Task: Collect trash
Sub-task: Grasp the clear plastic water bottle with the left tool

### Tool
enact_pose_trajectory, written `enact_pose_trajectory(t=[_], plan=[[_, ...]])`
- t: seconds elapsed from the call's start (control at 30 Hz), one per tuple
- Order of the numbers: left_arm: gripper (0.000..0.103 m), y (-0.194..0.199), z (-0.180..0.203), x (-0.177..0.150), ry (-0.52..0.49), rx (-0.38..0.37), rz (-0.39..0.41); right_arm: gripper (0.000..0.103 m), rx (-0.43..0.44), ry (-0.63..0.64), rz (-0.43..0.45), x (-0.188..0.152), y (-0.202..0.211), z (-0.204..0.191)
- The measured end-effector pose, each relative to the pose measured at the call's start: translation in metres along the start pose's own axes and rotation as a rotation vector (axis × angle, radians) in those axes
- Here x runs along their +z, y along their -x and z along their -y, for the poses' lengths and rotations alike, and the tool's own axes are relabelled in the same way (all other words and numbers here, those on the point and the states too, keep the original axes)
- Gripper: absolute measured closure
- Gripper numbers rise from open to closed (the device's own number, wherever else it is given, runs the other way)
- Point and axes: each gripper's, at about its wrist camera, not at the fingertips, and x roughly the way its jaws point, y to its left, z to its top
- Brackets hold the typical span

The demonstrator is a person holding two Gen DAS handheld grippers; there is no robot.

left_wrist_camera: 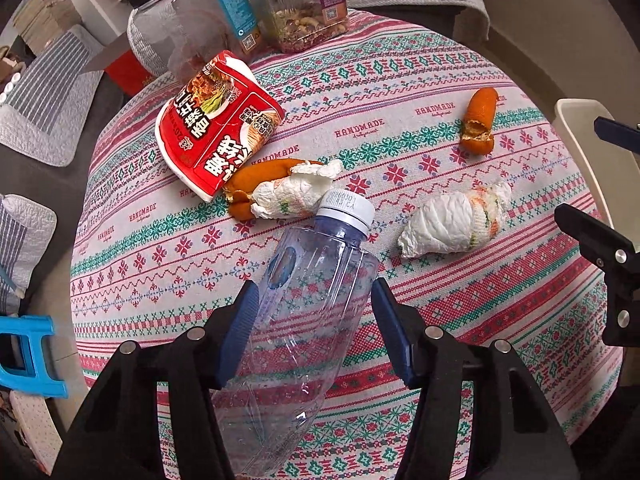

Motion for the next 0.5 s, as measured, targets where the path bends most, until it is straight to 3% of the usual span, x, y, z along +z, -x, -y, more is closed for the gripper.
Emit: enact_pose_trajectory(t=[0.17,0.3,0.4,0.5], plan=[[0.038,-0.011,0.003,0.002,-0.034,0.068,-0.025,0.007,0.024,0.042,0.011,0.002,-0.003,-0.012],[0.046,0.000,-0.008,0.003,0.031,-0.037,-0.027,0.007,0.046,0.062,0.007,0.004,-0.008,-0.016],[0.046,0.011,-0.015,-0.003,0.054,-0.054,-0.027,0.007,0.070,0.072,-0.001,0.005,-0.015,-0.021],[0.046,0.028,-0.029,-0.015,0.140,-0.096,0.001,0.007,0.096,0.098,-0.008,0.004,-0.025,-0.033]])
